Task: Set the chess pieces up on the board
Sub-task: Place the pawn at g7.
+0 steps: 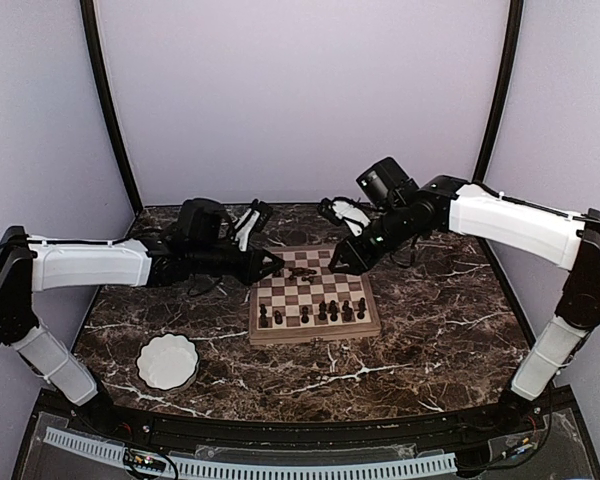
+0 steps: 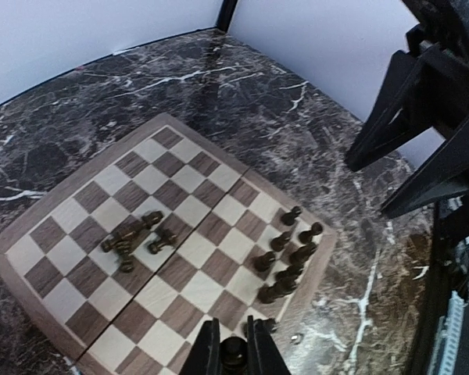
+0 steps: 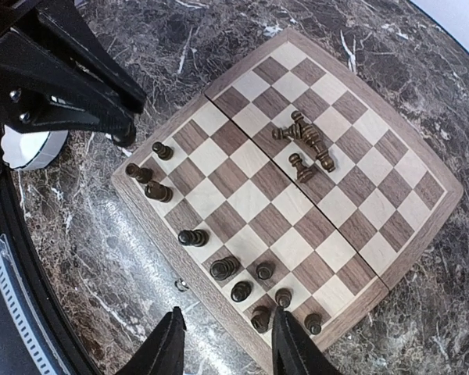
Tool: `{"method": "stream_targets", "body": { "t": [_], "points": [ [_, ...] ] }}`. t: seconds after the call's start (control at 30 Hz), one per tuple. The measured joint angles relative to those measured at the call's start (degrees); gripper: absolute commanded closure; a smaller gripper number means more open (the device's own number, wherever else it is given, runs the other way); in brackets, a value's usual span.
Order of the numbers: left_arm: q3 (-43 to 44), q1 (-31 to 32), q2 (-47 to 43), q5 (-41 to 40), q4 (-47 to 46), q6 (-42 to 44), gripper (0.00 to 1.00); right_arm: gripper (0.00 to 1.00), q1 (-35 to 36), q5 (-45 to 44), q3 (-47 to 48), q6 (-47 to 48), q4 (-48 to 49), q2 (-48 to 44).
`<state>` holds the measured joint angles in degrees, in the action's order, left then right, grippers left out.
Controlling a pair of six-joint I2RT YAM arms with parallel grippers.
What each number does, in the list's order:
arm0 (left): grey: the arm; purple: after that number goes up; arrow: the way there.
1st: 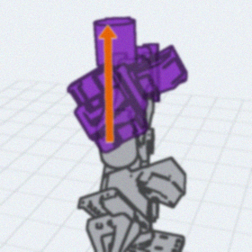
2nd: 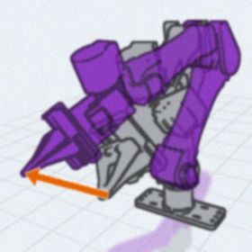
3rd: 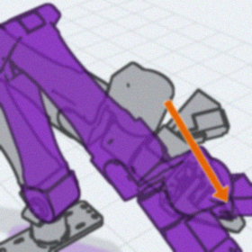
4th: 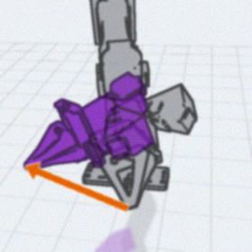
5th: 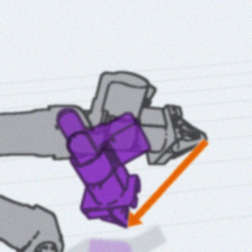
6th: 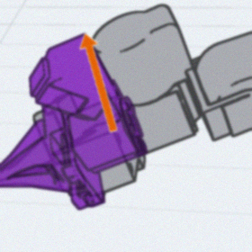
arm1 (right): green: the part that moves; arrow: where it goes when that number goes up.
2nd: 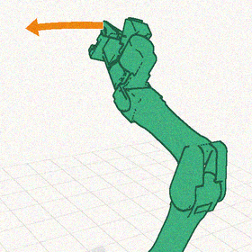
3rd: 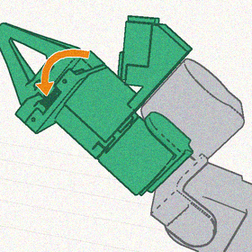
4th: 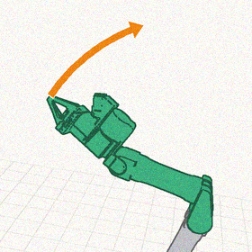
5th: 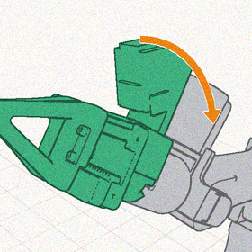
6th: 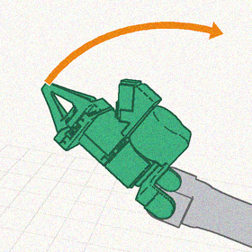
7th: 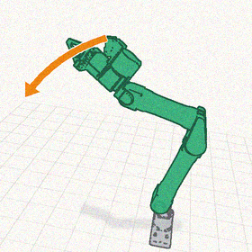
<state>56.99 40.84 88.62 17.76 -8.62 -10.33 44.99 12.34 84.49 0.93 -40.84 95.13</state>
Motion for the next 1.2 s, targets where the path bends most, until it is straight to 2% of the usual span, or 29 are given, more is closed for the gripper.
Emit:
{"method": "stream_targets", "body": {
  "t": [0.17,0.4,0.77,1.2],
  "points": [
    [-6.2,-0.2,-0.2,-4.9,-3.7,4.2,0.92,0.6,0.0,-1.0,-1.8,-0.7,-0.3,0.0],
    [-11.0,0.3,-0.1,-5.2,-9.1,5.6,0.92,0.6,-0.1,-1.9,-2.2,-2.1,-1.9,0.0],
    [-11.5,1.4,4.6,-3.3,-14.6,5.6,0.91,0.6,-0.1,-1.8,-2.2,-3.9,-3.2,0.0],
    [-11.0,1.4,10.0,-1.7,-15.0,5.7,0.88,0.6,-0.1,-1.7,-2.3,-4.5,-4.4,0.0]
  ]
}}
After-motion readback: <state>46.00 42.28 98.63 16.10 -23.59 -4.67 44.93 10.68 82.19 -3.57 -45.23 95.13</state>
